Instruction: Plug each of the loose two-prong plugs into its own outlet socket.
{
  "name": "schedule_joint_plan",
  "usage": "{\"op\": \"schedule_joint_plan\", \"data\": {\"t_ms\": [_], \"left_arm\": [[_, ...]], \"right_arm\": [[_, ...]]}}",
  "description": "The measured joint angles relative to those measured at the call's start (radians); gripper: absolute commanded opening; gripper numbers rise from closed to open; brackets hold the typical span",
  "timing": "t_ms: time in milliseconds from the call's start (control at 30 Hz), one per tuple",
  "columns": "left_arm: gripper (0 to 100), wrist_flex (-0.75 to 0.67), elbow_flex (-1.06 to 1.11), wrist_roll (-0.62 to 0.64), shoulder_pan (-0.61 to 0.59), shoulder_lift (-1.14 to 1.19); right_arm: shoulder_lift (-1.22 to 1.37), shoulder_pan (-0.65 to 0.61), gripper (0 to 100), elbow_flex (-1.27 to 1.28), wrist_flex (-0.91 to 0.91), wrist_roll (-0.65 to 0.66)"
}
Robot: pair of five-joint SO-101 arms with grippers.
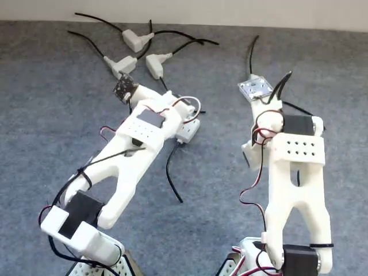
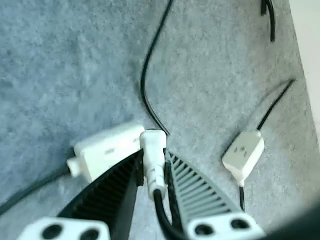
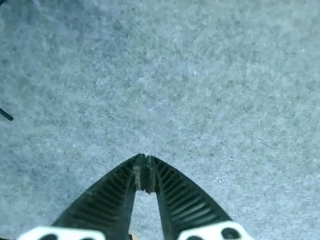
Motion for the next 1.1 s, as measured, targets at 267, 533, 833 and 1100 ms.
{"op": "schedule_joint_plan", "data": {"t_ms": [267,533,833,1100], "left_arm": [[1,0.126,-0.068,0.002,0.071,0.009],[1,0.129,-0.158,0.006,0.064,0.152],[1,0.333,-0.433,0.066,0.038,0.331],[1,0.419,-0.470,0.109,-0.011,0.336]], "right_arm": [[0.000,-0.002,0.8,0.114,-0.114,-0.003],[0.000,0.000,0.8,0.117,-0.137,-0.003],[0.000,0.002,0.8,0.117,-0.140,-0.003],[0.000,0.000,0.8,0.117,-0.140,-0.003]]}}
